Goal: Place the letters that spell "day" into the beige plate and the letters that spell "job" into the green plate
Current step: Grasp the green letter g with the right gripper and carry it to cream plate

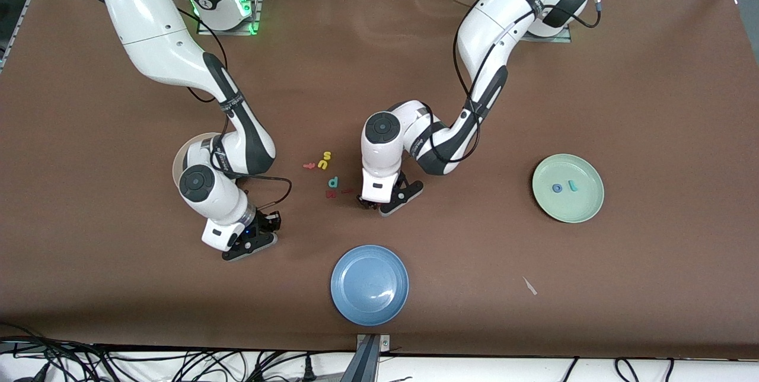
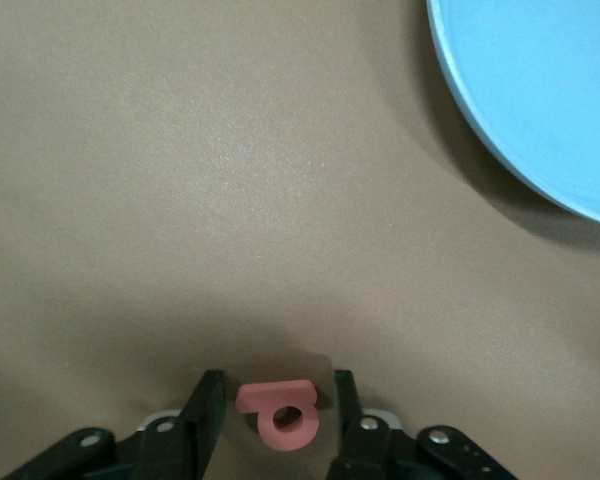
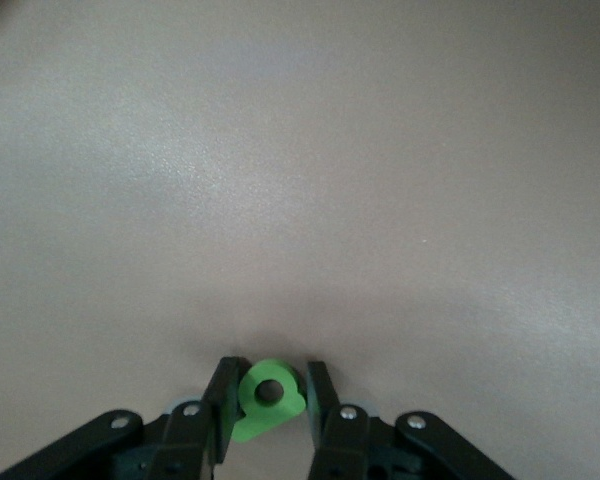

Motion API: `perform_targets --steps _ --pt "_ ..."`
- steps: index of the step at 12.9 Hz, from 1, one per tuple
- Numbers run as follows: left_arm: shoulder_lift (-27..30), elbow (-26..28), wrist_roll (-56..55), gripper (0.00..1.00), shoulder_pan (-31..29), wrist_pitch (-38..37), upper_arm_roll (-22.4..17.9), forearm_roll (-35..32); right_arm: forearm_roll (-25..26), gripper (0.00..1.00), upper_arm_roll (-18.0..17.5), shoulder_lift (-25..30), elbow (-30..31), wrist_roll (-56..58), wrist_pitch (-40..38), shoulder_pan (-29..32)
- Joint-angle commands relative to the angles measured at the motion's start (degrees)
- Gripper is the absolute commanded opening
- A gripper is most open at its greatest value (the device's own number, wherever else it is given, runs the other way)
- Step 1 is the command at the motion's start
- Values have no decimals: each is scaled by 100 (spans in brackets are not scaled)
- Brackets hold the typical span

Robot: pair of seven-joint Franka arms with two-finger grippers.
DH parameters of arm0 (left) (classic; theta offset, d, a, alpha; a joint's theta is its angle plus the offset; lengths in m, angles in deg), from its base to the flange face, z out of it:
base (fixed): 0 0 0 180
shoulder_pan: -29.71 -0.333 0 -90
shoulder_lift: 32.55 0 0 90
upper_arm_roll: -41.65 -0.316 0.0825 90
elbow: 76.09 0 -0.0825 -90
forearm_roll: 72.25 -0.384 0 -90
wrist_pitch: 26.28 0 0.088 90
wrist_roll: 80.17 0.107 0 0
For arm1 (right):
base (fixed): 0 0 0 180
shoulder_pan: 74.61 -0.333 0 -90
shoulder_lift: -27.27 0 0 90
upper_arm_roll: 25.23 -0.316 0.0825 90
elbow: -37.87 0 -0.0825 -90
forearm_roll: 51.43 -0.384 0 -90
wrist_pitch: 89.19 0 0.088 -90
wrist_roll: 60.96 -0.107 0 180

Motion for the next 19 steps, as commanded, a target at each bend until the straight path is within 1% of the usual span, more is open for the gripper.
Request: perform_targets --steps 1,2,5,7,9,11,12,13,15,17,18,19 --pt "-128 -201 93 42 28 -9 -72 119 -68 32 13 15 55 212 54 24" --pt "-119 -192 101 42 27 -9 -72 119 -60 32 13 24 72 221 37 25" --pt "-119 -192 101 42 27 -9 -72 119 -42 32 13 313 352 257 -103 77" --pt "-102 -192 102 42 10 -9 -63 119 -42 32 13 707 799 301 -166 173" --pt "-6 -192 102 42 -69 -44 -46 154 -42 32 13 1287 1396 335 -270 244" --pt "248 -157 232 41 -192 -70 -37 399 -42 32 5 1928 2107 440 -543 384" --pt "346 -140 381 41 -201 -105 -45 626 -42 32 4 2271 2572 528 -561 463" --pt "347 -139 496 41 -210 -157 -54 768 -33 32 -4 2605 3012 668 -553 560" --pt "268 -87 515 41 -158 -158 -63 752 -33 34 -13 3203 3777 871 -544 779" --pt "180 -96 515 41 -122 -167 -63 761 -33 42 -31 3687 4402 942 -544 920" --pt "153 -87 515 41 -70 -167 -63 761 -33 60 -31 3828 4597 942 -544 938" --pt "127 -87 515 41 -52 -167 -63 752 -42 70 -31 3882 4668 942 -552 982"
